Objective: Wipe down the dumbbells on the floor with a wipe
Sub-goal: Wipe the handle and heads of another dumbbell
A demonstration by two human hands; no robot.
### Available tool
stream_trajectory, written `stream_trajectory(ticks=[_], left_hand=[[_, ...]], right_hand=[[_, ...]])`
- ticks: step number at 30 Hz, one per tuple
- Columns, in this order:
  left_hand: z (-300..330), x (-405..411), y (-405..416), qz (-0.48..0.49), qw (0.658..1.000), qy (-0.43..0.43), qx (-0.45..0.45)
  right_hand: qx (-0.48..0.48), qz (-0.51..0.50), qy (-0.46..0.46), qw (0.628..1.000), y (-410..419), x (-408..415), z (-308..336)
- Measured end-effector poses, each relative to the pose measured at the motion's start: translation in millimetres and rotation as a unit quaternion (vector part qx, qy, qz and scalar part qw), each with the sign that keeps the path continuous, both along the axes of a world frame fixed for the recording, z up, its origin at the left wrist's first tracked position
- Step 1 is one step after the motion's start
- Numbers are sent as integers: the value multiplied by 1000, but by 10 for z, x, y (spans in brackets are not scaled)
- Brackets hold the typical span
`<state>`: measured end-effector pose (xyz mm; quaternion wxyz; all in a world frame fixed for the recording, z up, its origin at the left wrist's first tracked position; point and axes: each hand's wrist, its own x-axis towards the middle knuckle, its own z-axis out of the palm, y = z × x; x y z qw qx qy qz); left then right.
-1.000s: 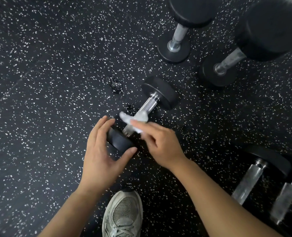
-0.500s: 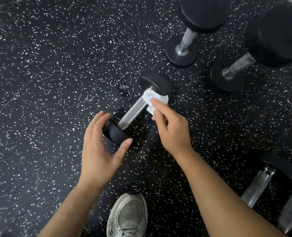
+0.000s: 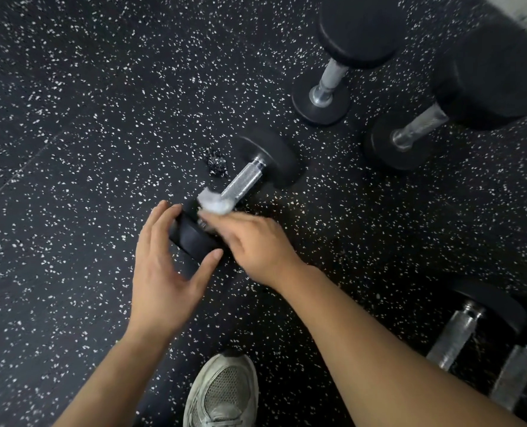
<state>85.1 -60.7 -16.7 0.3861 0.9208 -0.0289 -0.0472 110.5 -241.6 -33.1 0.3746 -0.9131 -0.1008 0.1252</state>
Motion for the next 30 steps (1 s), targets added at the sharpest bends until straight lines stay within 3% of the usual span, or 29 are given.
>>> stream_trajectory(ticks=[3,6,8,11,17,19,21,24,27,30], left_hand=[[4,-24,-7,0,1000,-4,-4],[18,-32,-14,-4,1000,-9,-1],[17,-36,-15,-5,1000,-9,3],[3,-30,-20,-4,1000,-20,-2],[-26,-28,-6,-6,1000,-22,0],[-36,-32,-1,-9,1000,-26,1],[-35,-43,-4,-6,1000,-22,1],[-19,-45,-13,-4,1000,-13,-1],[-28,-35,-10,-4,1000,-13,-5],[-46,-41,-6,-4,1000,-19,-9]], right_hand=[[3,-2,-24,1000,-30,18,26],[5,-184,-54,981,-155,109,17],[-19,-250,-23,968,-186,128,-6],[-6,-231,-18,973,-51,70,-30],[18,-12,-26,999,54,-93,-39],[34,-45,-47,997,-28,-39,-25],[59,-144,-42,987,-107,47,-4],[60,-233,34,970,-180,157,-5],[75,-215,55,972,-99,114,-23],[102,-123,48,986,50,-25,-83]])
